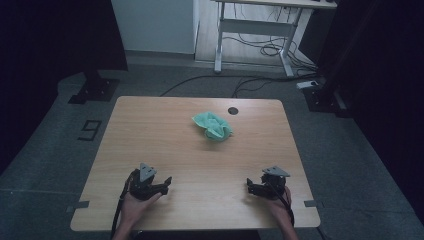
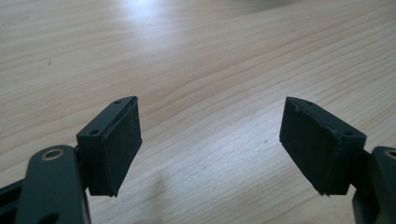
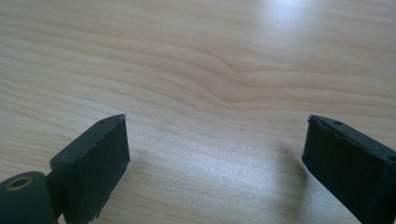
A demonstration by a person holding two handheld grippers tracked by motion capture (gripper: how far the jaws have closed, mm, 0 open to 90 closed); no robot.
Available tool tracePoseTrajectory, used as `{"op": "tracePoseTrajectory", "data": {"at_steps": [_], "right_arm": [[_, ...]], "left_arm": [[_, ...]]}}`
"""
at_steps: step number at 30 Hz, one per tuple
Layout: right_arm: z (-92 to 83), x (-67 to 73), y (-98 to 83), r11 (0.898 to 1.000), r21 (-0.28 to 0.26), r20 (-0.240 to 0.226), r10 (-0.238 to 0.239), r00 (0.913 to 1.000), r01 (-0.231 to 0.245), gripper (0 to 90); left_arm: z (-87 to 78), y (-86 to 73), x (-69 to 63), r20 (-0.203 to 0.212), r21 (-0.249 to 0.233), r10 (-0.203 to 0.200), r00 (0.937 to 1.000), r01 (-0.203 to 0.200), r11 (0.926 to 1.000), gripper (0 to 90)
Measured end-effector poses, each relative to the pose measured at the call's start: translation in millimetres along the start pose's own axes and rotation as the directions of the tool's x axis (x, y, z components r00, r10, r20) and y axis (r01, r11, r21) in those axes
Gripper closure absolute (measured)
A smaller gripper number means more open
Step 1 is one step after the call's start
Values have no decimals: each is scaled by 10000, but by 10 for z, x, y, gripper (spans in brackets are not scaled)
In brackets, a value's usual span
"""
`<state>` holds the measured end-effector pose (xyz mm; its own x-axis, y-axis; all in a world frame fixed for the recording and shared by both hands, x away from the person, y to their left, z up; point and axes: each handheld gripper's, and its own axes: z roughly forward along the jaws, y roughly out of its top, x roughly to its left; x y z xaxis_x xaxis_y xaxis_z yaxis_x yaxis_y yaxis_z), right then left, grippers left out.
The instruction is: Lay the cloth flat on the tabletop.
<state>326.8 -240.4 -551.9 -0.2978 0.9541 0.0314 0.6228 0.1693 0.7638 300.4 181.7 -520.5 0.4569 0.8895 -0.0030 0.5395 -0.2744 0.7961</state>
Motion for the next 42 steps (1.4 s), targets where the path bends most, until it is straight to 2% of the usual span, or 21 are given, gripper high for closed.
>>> {"op": "tracePoseTrajectory", "data": {"at_steps": [1, 2, 3, 5, 10, 17, 18, 21, 22, 23, 26, 27, 28, 29, 30, 31, 33, 37, 38, 42], "right_arm": [[-41, -32, 21, 9991, -368, -83, 193, 9998, -196, 99], [-41, -32, 21, 9991, -368, -83, 193, 9998, -196, 99], [-88, -72, 53, 9970, -689, -140, 331, 9994, -339, 117], [-110, -94, 68, 9953, -887, -258, 357, 9990, -379, 136], [-92, -109, 93, 9945, -985, -502, 318, 9982, -366, 141], [-40, 27, 190, 9927, -1204, -899, -25, 9960, -83, 169], [-23, 92, 284, 9895, -1443, -1083, -106, 9941, -52, 173], [14, 141, 382, 9881, -1534, -1220, -265, 9922, 75, 176], [78, 188, 515, 9870, -1587, -1248, -443, 9912, 241, 176], [78, 188, 515, 9870, -1587, -1248, -443, 9912, 241, 176], [191, 226, 763, 9862, -1641, -1430, -443, 9887, 205, 177], [249, 244, 900, 9850, -1709, -1507, -513, 9872, 251, 177], [249, 244, 900, 9850, -1709, -1507, -513, 9872, 251, 177], [279, 252, 977, 9850, -1714, -1522, -476, 9872, 211, 177], [351, 271, 1140, 9839, -1785, -1706, -416, 9845, 106, 177], [351, 271, 1140, 9839, -1785, -1706, -416, 9845, 106, 177], [450, 299, 1308, 9838, -1792, -1791, -420, 9829, 94, 176], [566, 315, 1426, 9847, -1733, -1854, -158, 9825, -169, 179], [636, 325, 1475, 9852, -1671, -1952, 56, 9807, -388, 179], [730, 338, 1529, 9867, -1546, -2073, 177, 9781, -506, 183]], "left_arm": [[-8, 0, -6, 136, 145, 80, 9999, -82, 9999, 227], [-8, 0, -6, 136, 145, 80, 9999, -82, 9999, 227], [-9, -8, 0, 260, 277, 77, 9996, -85, 9996, 228], [-4, -18, 4, 337, 339, 40, 9994, -51, 9994, 234], [8, -18, -5, 447, 359, 19, 9990, -35, 9994, 254], [-12, -17, -22, 536, 297, -95, 9985, 79, 9995, 270], [-26, -15, -28, 616, 272, -156, 9980, 139, 9995, 272], [-35, -11, -37, 682, 271, -167, 9975, 149, 9995, 275], [-33, -7, -39, 689, 301, -204, 9974, 183, 9994, 277], [-33, -7, -39, 689, 301, -204, 9974, 183, 9994, 278], [-35, -6, -30, 694, 303, -323, 9971, 303, 9991, 282], [-39, -6, -26, 728, 298, -341, 9968, 320, 9990, 282], [-39, -6, -26, 728, 298, -341, 9968, 320, 9990, 283], [-42, -5, -25, 745, 273, -343, 9966, 324, 9991, 283], [-43, -4, -25, 755, 267, -346, 9965, 326, 9991, 284], [-43, -4, -28, 770, 264, -355, 9964, 336, 9991, 284], [-39, -3, -44, 854, 295, -290, 9959, 265, 9992, 284], [-42, 0, -45, 902, 301, -281, 9955, 255, 9992, 284], [-47, 0, -40, 899, 298, -291, 9955, 265, 9992, 284], [-57, -4, -27, 909, 314, -340, 9953, 312, 9990, 285]]}}
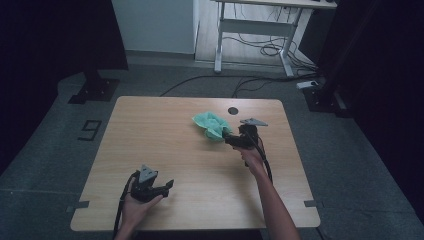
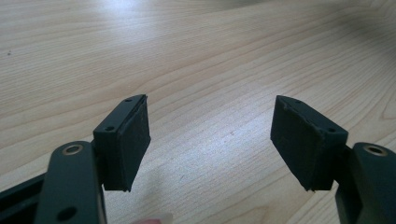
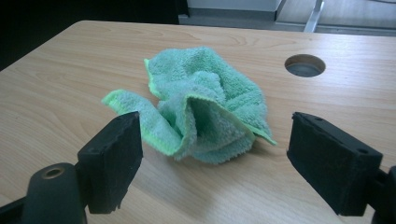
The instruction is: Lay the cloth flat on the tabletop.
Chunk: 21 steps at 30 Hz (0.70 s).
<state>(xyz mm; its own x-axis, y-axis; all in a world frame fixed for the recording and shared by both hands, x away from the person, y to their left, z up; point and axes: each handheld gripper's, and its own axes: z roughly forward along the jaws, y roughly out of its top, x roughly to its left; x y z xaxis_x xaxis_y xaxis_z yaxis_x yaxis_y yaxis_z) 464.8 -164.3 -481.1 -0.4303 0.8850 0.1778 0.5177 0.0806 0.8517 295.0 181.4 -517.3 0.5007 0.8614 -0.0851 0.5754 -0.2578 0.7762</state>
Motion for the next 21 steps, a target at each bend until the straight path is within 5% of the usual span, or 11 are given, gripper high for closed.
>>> {"op": "tracePoseTrajectory", "data": {"at_steps": [11, 17, 21], "right_arm": [[332, 19, 74, 9995, 315, -69, -41, 10000, 43, 173], [665, 81, 134, 9938, 937, 124, -621, 9980, 607, 167], [922, 45, 16, 9831, 1685, 207, -767, 9968, 721, 335]], "left_arm": [[12, -23, 12, 4, 87, -70, 10000, 70, 9999, 284], [35, -34, 11, 38, 174, -23, 10000, 23, 9998, 285], [51, -44, 22, 31, 230, -11, 10000, 10, 9997, 287]]}}
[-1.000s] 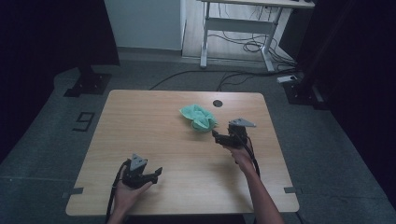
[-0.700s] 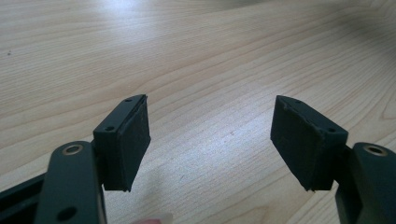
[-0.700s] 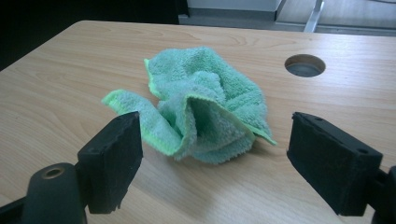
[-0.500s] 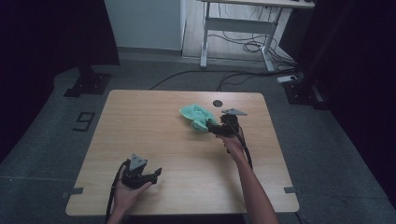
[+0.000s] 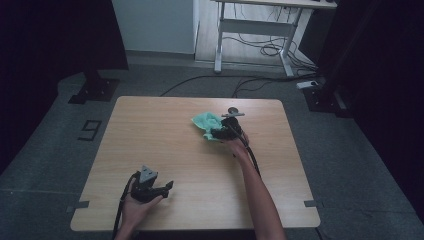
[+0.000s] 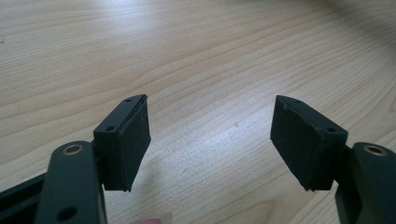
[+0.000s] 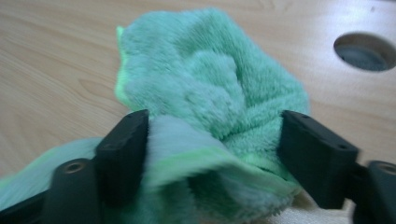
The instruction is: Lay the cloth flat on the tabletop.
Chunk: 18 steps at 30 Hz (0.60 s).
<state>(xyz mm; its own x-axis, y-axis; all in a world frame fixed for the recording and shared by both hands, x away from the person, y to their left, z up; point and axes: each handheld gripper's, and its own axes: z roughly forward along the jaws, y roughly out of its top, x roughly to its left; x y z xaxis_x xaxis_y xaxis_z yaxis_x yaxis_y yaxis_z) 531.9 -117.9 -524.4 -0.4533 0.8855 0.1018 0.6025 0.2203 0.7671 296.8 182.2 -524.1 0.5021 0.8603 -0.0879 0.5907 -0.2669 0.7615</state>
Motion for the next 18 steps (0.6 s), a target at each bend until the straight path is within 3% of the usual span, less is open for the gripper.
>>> {"op": "tracePoseTrajectory", "data": {"at_steps": [4, 7, 11, 18], "right_arm": [[79, -21, -76, 9995, 323, -38, 14, 10000, -13, 576], [54, -65, -96, 9988, 315, -332, 394, 9987, -384, 716], [-3, -95, -104, 9988, 279, -545, 419, 9976, -404, 756], [-308, -88, -157, 9990, -355, -1152, 219, 9931, -261, 774]], "left_arm": [[11, -4, 1, 4, 64, 63, 10000, -63, 10000, 287], [8, -3, -3, 3, 34, 45, 10000, -45, 10000, 290], [-7, 1, -7, -49, -50, 41, 10000, -41, 10000, 291], [-44, 13, 8, -100, -238, -57, 9999, 54, 9997, 298]]}}
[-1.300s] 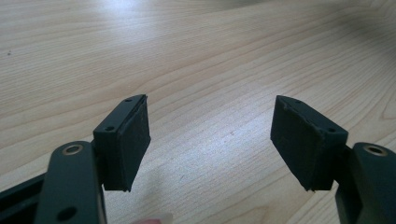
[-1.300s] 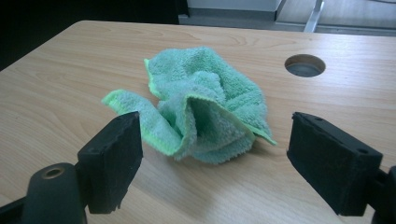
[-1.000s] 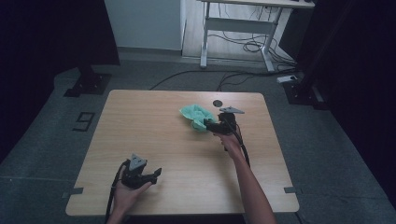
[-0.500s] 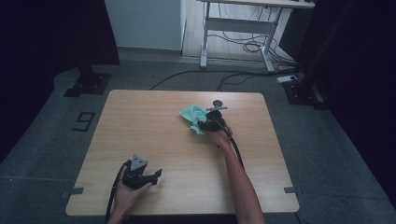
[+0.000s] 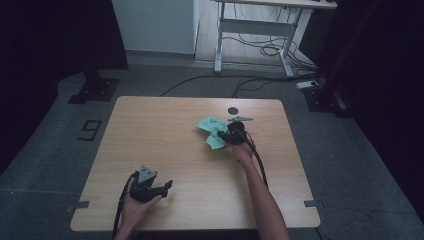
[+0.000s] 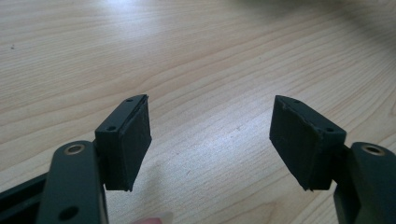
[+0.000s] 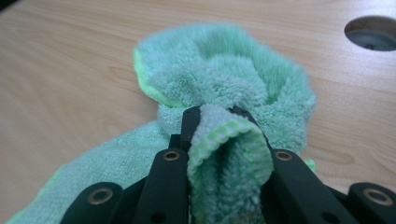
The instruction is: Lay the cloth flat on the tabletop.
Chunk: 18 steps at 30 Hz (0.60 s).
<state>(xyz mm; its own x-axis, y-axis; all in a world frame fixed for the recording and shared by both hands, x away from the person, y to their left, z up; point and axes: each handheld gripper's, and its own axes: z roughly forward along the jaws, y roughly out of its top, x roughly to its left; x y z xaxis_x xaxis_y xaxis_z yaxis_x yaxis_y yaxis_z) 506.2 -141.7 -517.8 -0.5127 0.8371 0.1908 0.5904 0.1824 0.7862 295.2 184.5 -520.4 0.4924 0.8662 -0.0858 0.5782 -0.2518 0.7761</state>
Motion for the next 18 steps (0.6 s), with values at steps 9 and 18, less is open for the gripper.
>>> {"op": "tracePoseTrajectory", "data": {"at_steps": [9, 18], "right_arm": [[-618, 103, -93, 9927, -1165, -984, -419, 9943, 303, 782], [-1043, 245, -398, 9840, -1750, -1640, -628, 9845, 336, 782]], "left_arm": [[-37, 10, 26, -148, -120, -165, 9998, 163, 9998, 311], [-46, 1, 20, -206, -134, -222, 9995, 219, 9997, 314]]}}
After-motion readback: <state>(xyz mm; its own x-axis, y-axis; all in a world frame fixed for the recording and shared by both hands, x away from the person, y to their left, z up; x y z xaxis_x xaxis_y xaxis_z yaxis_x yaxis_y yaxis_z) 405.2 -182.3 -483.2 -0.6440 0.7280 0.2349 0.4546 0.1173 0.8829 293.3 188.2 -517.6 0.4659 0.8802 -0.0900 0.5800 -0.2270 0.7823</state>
